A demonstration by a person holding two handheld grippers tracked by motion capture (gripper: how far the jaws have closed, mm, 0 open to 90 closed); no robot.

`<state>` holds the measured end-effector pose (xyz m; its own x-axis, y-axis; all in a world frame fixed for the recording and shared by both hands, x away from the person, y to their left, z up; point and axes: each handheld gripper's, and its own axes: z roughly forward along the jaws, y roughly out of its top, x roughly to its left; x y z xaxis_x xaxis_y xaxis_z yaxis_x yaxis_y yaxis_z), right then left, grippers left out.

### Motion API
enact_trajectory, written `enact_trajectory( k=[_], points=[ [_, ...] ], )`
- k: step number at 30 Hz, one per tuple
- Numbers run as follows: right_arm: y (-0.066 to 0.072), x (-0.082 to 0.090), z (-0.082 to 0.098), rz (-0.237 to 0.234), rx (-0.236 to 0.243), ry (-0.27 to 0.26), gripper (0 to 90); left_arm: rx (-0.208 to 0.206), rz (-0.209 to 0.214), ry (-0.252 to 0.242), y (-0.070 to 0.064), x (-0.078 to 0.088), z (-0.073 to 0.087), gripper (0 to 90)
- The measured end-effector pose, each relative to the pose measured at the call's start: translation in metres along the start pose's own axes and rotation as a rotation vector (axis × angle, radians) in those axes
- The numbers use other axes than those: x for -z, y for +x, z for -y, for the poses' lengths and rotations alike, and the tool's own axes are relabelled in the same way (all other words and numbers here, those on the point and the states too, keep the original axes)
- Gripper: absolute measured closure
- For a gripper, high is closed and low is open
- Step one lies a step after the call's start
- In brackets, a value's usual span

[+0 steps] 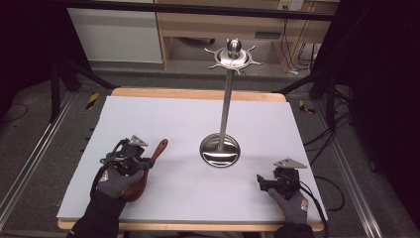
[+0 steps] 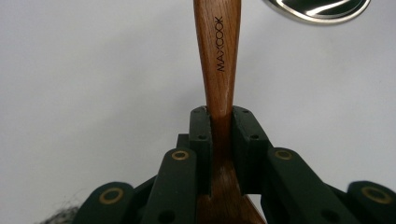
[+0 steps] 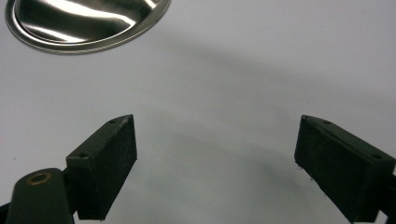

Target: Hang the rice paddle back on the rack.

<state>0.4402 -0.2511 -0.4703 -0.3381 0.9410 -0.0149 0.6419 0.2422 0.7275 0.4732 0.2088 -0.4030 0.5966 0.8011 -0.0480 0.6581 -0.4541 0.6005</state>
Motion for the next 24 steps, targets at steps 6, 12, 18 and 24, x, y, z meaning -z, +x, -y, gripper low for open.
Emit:
enact_trajectory(
  k=[6,12,18,24],
  points=[
    [0.0,0.0,0.0,0.0,-0.001,0.001,13.2,0.007,0.012,-0.107,-0.001,0.014,0.006,78.6],
    [0.0,0.0,0.0,0.001,-0.001,0.001,13.2,0.032,0.002,-0.227,0.002,0.028,0.01,78.6],
    [0.0,0.0,0.0,0.002,0.004,-0.001,13.1,0.036,0.005,-0.35,0.001,0.047,0.014,78.6],
    [0.0,0.0,0.0,-0.008,-0.017,-0.015,13.1,0.039,0.0,-0.422,0.0,0.056,0.016,78.6]
  ],
)
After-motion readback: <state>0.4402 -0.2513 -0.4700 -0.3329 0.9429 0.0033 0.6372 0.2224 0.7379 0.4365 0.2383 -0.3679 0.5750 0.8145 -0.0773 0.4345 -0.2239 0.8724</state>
